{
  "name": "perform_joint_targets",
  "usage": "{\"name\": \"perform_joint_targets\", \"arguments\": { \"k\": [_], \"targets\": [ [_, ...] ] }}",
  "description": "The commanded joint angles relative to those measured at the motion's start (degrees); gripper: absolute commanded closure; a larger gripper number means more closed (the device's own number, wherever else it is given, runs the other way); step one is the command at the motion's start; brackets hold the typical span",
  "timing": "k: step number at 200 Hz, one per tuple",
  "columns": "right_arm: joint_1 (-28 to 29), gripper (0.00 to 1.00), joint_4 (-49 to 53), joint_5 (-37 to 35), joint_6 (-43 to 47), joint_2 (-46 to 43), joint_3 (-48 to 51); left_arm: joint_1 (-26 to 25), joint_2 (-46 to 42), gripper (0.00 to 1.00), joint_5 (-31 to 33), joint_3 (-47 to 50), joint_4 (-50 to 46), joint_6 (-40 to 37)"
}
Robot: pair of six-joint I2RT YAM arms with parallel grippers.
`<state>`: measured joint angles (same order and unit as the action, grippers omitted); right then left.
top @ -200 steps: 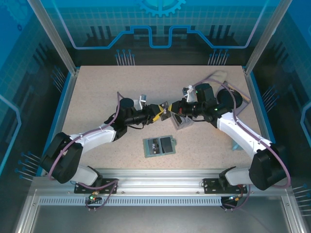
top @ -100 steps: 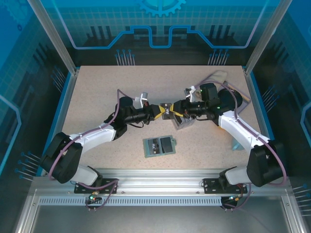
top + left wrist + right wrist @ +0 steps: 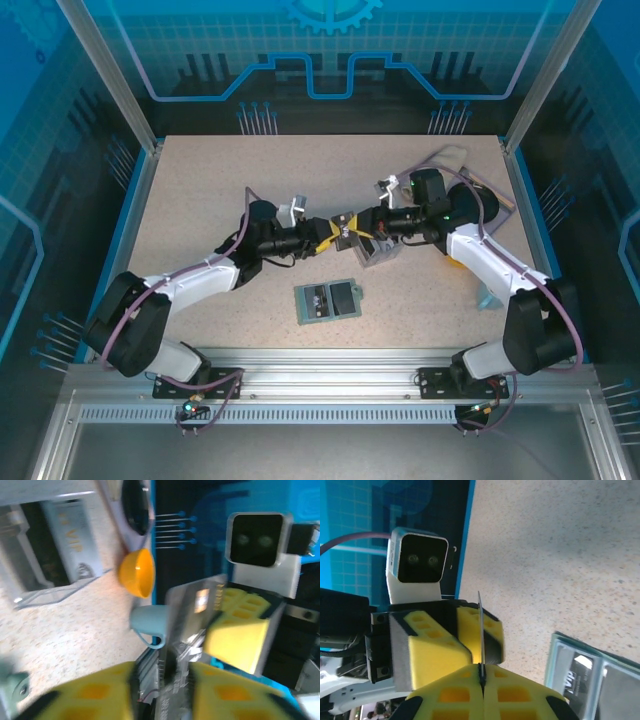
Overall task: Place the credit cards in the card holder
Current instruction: Pick up the credit card from the storage box.
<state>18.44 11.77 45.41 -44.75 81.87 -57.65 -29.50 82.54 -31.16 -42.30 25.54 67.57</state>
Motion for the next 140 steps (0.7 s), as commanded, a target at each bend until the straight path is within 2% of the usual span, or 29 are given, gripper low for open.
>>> {"name": "perform_joint_targets", "arguments": {
  "k": [1,14,44,62,107,140],
  "targets": [
    [1.07,0.96,10.26,-8.48,6.83,-2.16,-0.64,-0.05,-3.91,0.5,7.43,-1.03,-19.01,-6.27],
    [3.4,0.96,13.15,-14.69,8.8,-3.13,0.84,-0.07,-5.5,0.39,11.57,0.15,-26.32,-6.94],
    [13.18,0.96,17.42,-31.37,10.65,-2.73,3.51,-0.43,-8.34,0.33,16.79,3.21,-36.87,-8.43],
    [18.28,0.96,17.3,-38.18,9.86,-1.67,5.13,-1.61,-9.32,0.32,19.13,4.11,-41.12,-9.63],
    [22.08,0.96,17.01,-46.5,8.55,0.74,8.76,-5.05,-7.57,0.32,20.41,5.74,-42.67,-9.7],
    [21.93,0.95,17.06,-47.6,8.98,1.5,9.76,-7.22,-4.45,0.33,21.24,4.96,-42.68,-9.83]
  ]
}}
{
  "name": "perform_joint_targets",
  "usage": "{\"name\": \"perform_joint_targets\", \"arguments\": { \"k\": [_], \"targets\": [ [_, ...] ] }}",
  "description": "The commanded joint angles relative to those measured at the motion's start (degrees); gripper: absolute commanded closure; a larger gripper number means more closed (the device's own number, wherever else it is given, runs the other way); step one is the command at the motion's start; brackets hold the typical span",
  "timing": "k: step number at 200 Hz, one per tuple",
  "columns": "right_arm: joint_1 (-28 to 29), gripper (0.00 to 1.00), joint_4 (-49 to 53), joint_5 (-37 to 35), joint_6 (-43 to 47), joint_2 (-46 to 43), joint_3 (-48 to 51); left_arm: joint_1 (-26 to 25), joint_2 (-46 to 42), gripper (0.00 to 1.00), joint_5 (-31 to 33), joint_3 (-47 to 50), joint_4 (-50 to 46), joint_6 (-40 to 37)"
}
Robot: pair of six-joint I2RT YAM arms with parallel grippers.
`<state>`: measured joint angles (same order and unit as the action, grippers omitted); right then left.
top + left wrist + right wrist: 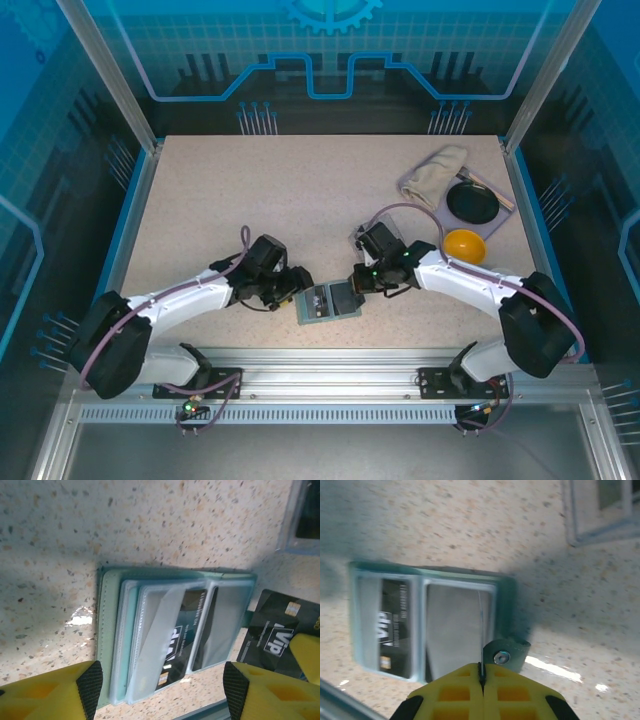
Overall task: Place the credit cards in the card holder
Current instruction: Pick up the credit card from the storage box, then flip over the card slot in the card holder.
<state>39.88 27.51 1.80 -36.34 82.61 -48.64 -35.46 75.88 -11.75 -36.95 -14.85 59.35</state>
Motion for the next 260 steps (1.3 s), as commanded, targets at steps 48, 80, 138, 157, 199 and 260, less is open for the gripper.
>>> {"name": "perform_joint_targets", "arguments": {
  "k": [48,80,138,157,199,260],
  "targets": [
    [-0.6,0.95,-1.99,-0.17,-0.25,1.53,2.24,-2.34,5.54,0.4,2.3,-1.02,-1.51,-1.92],
    [-1.02,0.95,-4.17,2.99,-1.44,1.7,2.8,-2.61,7.47,0.46,1.83,-0.54,0.33,-1.57],
    [-2.32,0.95,-4.98,7.16,-3.25,0.65,2.3,-4.06,11.12,0.58,1.13,-1.72,2.28,-1.6],
    [-2.79,0.95,-4.42,7.57,-3.31,-1.0,1.84,-4.32,11.25,0.59,1.43,-1.8,2.37,-1.47],
    [-2.7,0.93,-4.81,11.47,-1.89,-4.52,0.41,-4.47,10.32,0.6,1.66,-1.81,3.05,-1.52],
    [-0.66,0.92,-5.53,15.38,-1.55,0.05,-1.45,-4.71,8.82,0.63,2.37,-1.65,3.8,-1.22]
  ]
}}
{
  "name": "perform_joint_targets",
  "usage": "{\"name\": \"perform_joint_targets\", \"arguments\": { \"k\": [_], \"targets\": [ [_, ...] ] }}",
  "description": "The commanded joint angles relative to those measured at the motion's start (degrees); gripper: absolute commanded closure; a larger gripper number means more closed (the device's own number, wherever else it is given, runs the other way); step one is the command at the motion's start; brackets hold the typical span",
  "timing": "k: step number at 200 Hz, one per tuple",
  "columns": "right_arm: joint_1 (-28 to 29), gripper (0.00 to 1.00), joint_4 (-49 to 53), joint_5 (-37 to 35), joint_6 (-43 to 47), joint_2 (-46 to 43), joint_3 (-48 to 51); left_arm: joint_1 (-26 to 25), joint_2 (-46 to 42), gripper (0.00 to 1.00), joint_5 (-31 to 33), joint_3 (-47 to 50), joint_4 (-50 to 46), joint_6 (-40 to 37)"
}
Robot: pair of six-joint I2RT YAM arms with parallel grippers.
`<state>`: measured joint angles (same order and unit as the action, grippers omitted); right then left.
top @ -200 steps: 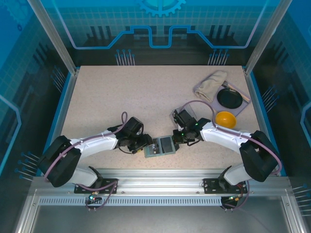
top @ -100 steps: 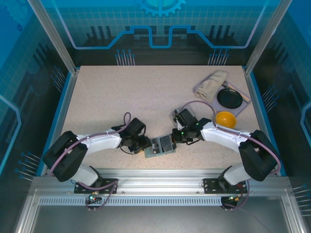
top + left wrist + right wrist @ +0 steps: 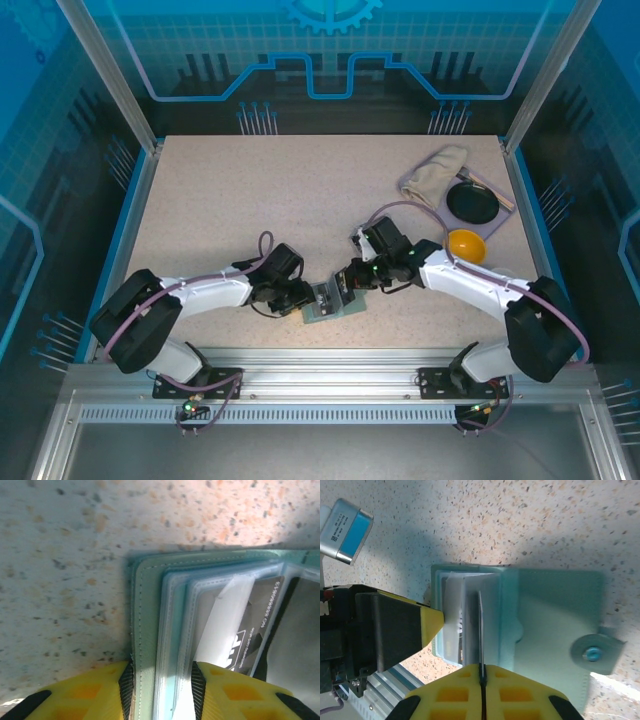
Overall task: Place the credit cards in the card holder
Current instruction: Flip over the card slot in the card holder.
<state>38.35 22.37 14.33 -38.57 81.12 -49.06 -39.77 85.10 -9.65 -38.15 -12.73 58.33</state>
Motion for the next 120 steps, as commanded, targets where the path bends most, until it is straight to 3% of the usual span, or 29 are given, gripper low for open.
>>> {"name": "perform_joint_targets", "arguments": {
  "k": [1,89,120],
  "targets": [
    [0.91,0.92,-0.48,2.92,0.68,1.56,-0.99,-0.44,-0.39,0.63,0.26,-0.44,1.67,-0.16],
    [0.85,0.91,5.19,-2.29,2.4,2.94,-4.86,-0.47,-1.91,0.65,2.14,0.31,0.41,0.29],
    [0.44,0.9,11.27,-15.41,0.21,-0.48,-5.14,-0.43,-3.52,0.65,4.24,0.73,-1.78,0.74]
  ]
}}
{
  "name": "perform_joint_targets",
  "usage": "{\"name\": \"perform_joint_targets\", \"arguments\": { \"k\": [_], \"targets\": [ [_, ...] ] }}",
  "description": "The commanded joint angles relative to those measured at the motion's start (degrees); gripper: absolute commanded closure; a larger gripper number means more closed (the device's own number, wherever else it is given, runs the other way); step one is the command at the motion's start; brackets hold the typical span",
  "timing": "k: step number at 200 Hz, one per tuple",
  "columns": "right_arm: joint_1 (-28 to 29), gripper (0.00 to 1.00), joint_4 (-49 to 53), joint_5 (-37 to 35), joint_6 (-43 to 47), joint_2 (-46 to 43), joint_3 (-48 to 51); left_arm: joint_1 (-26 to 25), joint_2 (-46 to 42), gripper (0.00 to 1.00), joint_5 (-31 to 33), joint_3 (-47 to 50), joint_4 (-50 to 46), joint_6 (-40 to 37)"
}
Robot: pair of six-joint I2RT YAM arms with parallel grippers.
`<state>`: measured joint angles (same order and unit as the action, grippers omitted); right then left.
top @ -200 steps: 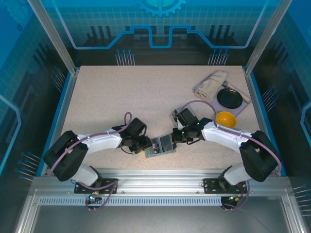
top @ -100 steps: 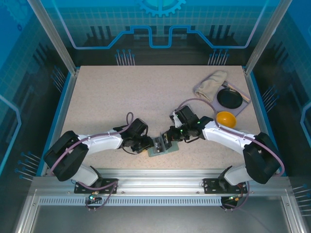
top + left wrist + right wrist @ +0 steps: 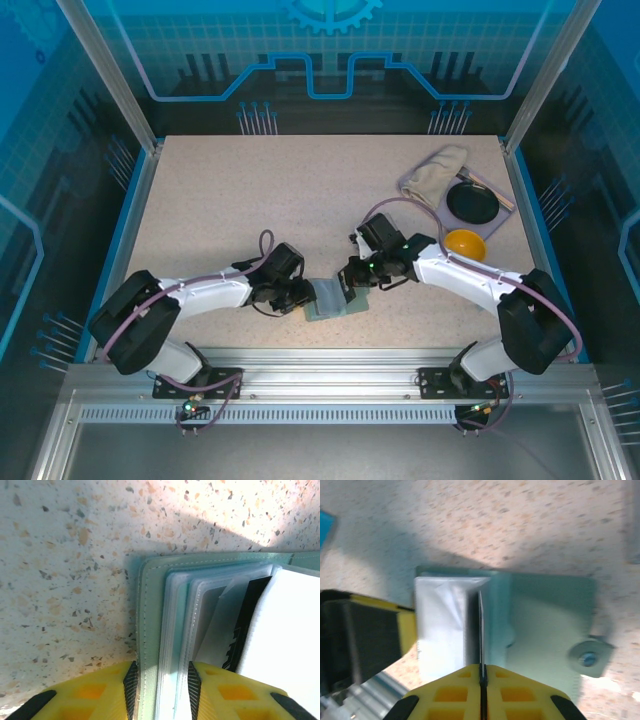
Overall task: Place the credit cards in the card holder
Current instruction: Flip over the card slot in the card holder, then insert the credit card into the card slot.
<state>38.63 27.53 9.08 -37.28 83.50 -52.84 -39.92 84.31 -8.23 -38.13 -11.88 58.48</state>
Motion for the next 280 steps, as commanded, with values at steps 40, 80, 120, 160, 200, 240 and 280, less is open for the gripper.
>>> {"name": "perform_joint_targets", "arguments": {
  "k": [40,80,120,160,200,240,280],
  "targets": [
    [-2.18,0.91,-0.87,-5.44,-0.09,-9.87,3.58,-0.26,-7.02,0.57,4.84,3.2,-2.12,1.22],
    [-2.43,0.92,-13.2,8.91,-3.89,-5.51,8.26,-0.25,-6.35,0.43,1.55,3.16,3.46,-0.05],
    [-2.51,0.92,-21.46,11.91,-5.56,-0.08,10.95,-0.24,-3.65,0.43,0.15,1.78,4.35,-1.08],
    [-2.68,0.93,-27.2,13.59,-6.52,3.14,13.57,-0.3,-0.58,0.57,-0.14,1.57,5.35,-0.82],
    [-2.6,0.93,-30.35,12.89,-6.79,6.48,15.83,-0.31,1.55,0.64,-0.3,1.36,5.83,-0.57],
    [-2.11,0.94,-33.44,12.81,-6.66,8.19,17.5,-0.27,2.45,0.7,-0.41,1.4,5.76,-0.46],
    [-0.46,0.92,-35.61,13.13,-9.55,9.74,17.56,-0.25,1.79,0.7,-0.01,1.61,6.1,0.05]
  ]
}}
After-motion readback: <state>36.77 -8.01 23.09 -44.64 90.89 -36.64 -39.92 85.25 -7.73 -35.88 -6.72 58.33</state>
